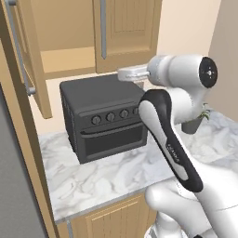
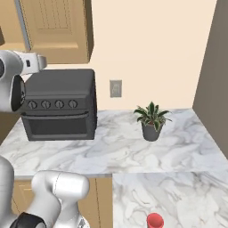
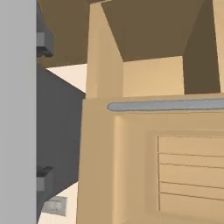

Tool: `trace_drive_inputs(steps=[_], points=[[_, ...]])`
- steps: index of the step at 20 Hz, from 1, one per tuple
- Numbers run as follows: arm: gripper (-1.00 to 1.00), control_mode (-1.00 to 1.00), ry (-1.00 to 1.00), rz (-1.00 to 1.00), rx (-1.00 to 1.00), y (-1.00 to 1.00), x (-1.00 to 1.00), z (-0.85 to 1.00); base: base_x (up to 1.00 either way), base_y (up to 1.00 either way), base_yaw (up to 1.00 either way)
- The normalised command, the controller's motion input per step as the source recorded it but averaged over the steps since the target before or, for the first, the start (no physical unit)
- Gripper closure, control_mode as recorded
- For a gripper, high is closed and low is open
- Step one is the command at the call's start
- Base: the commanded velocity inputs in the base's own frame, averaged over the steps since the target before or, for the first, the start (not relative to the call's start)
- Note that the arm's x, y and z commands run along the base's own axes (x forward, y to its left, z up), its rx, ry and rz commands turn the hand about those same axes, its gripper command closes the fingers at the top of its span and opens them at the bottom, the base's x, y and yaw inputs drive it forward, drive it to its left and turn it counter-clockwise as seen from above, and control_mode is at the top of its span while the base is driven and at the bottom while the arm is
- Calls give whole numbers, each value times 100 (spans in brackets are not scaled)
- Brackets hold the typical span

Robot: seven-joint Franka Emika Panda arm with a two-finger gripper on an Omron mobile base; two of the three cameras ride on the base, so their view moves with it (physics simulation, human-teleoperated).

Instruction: Pick the avocado and bread from the counter and place them on the plate. Then pick the jam from the cabinet and place it next to the plate. Lastly close the cabinet door.

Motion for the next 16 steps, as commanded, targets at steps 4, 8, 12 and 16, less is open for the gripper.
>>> trace_drive_inputs(steps=[4, 8, 12, 16], points=[[-100, -100, 11, -6, -25, -48, -74, 0, 0, 0, 0], [-100, -100, 3, 3, -27, -38, -98, -16, 0, 0, 0], [-100, -100, -3, 10, -16, -28, -100, -50, 0, 0, 0], [-100, -100, -20, 7, -2, -15, -72, -23, 0, 0, 0]])
